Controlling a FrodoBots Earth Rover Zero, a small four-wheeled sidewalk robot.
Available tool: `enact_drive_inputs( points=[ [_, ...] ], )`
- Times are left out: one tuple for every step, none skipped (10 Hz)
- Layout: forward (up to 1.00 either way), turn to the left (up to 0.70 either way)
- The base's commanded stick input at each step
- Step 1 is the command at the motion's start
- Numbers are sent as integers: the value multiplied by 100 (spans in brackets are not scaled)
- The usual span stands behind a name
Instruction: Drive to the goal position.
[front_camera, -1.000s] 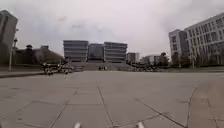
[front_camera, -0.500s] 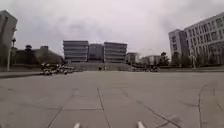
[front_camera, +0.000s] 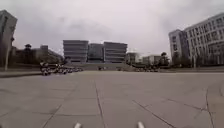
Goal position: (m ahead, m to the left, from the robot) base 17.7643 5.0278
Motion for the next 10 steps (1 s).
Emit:
enact_drive_inputs(
  points=[
    [50, 0],
    [50, 0],
    [50, 0],
    [50, 0],
    [50, 0],
    [50, 0],
    [50, -1],
    [50, -2],
    [50, -3],
    [50, -4]
  ],
)
